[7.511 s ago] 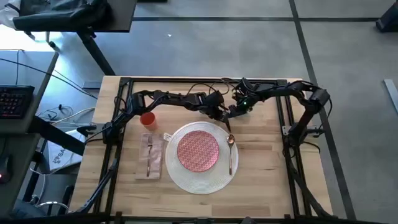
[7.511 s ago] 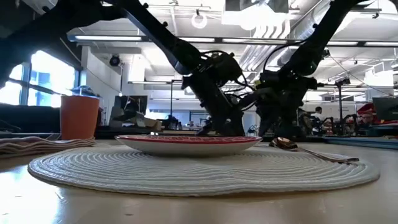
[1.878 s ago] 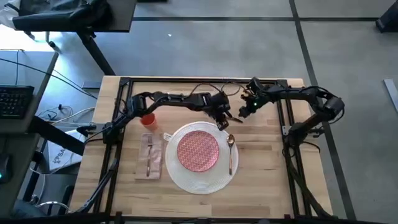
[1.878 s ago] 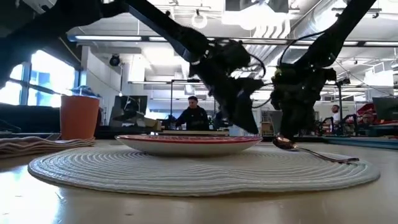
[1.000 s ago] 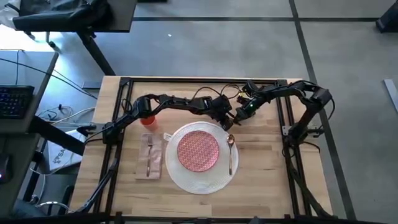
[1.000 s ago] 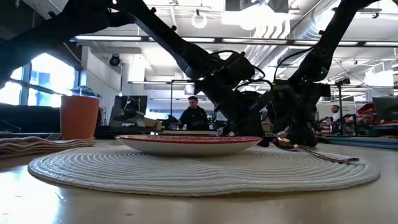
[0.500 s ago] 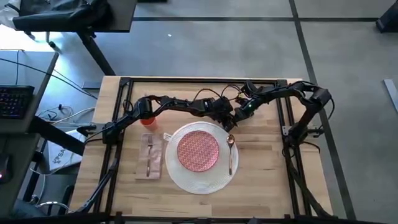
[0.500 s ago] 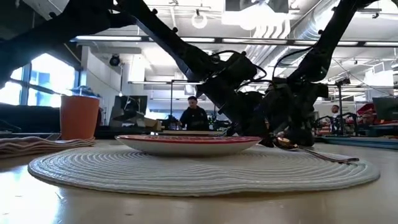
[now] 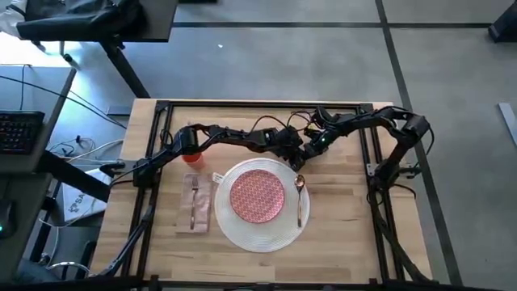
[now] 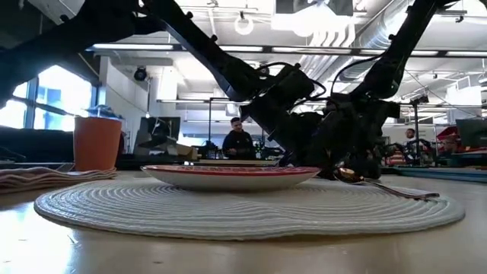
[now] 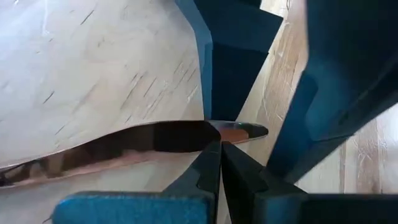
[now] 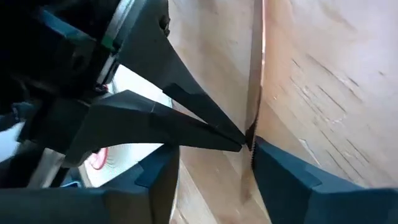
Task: Set table place
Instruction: Put the table knife beside the gold fork
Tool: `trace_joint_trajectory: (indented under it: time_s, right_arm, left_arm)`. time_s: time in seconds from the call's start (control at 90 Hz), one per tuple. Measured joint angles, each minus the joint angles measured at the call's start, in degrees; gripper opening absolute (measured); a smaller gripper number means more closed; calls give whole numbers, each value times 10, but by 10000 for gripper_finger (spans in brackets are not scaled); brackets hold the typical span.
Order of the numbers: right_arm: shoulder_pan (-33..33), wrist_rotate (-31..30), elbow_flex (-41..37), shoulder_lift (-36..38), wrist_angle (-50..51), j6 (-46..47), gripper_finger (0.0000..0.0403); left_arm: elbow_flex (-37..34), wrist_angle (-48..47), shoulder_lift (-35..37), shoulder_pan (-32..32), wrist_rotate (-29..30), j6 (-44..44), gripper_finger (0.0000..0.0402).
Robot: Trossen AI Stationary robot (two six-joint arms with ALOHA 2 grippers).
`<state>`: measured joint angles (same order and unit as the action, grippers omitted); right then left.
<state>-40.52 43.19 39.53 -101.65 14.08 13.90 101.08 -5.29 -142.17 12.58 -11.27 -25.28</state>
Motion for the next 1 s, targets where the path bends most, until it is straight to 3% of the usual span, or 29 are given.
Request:
trace_joint_trajectory:
  time_s: [0.311, 0.533, 0.822, 1.0]
  right_arm:
    - [31, -64, 0, 1, 5, -60, 8]
    - [27, -86, 1, 2, 29, -78, 1]
    - [34, -139, 0, 31, 39, -86, 1]
    - [44, -156, 0, 37, 40, -98, 1]
  left_arm:
    - [0, 7, 0, 1, -2, 4, 0]
    - [0, -18, 24, 11, -6, 47, 0]
    - [-3, -128, 100, 24, -8, 104, 0]
    - [-1, -194, 140, 25, 30, 193, 8]
